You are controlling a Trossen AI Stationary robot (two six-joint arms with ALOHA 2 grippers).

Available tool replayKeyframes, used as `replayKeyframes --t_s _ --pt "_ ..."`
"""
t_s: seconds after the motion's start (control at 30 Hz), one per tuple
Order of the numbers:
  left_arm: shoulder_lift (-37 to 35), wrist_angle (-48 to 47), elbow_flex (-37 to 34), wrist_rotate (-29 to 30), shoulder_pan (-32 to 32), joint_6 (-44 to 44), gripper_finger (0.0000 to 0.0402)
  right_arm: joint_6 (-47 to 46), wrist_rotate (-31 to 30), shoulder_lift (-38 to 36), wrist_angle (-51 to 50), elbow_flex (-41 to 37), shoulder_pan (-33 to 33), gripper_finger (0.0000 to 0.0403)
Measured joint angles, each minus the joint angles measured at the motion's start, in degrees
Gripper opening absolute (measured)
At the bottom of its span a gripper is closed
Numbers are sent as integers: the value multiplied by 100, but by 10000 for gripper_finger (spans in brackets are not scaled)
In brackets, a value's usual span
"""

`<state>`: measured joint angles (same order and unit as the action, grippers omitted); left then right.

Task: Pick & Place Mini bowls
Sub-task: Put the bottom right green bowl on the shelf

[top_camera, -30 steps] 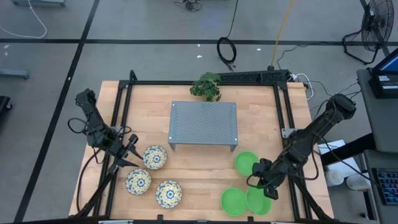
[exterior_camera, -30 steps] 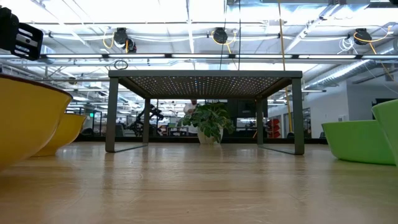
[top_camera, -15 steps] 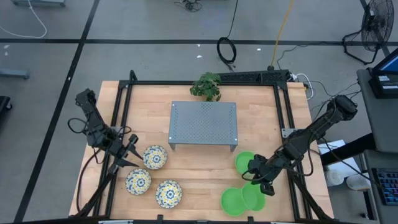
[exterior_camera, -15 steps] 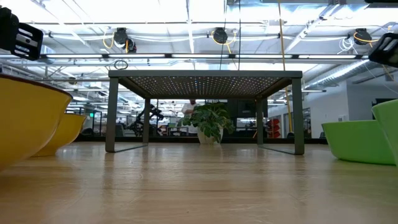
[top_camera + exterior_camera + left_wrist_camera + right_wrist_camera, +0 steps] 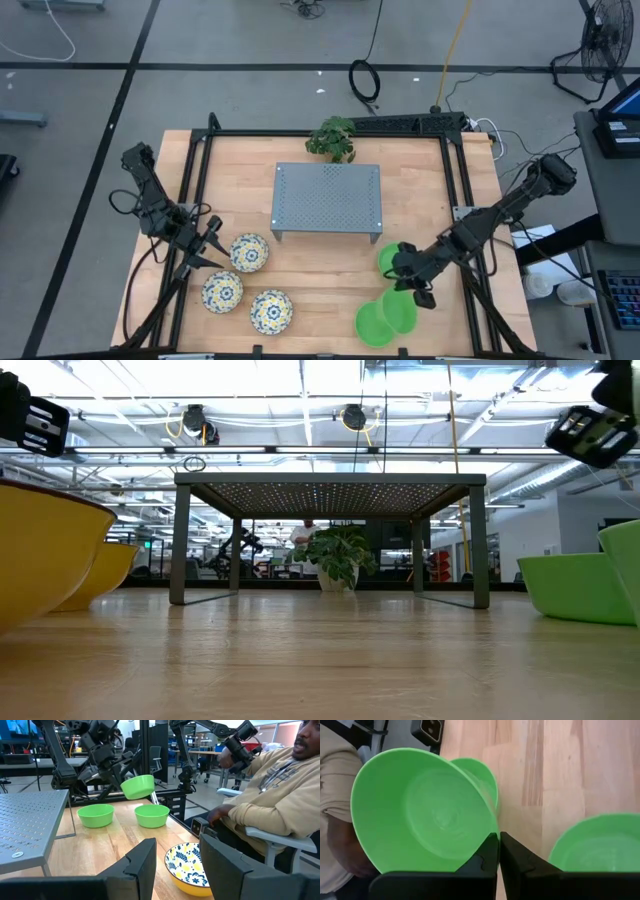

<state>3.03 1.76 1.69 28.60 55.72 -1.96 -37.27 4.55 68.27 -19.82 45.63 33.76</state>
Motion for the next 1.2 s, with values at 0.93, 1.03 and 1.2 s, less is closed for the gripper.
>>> replayKeyframes --t_s 0.93,1.03,1.2 --pt "0 0 0 1 2 0 152 2020 1 0 996 0 -766 0" --pt "0 0 0 2 2 0 152 2206 1 0 1103 0 -869 0" --pt "1 0 0 0 1 0 152 2512 1 0 1312 0 -1066 0"
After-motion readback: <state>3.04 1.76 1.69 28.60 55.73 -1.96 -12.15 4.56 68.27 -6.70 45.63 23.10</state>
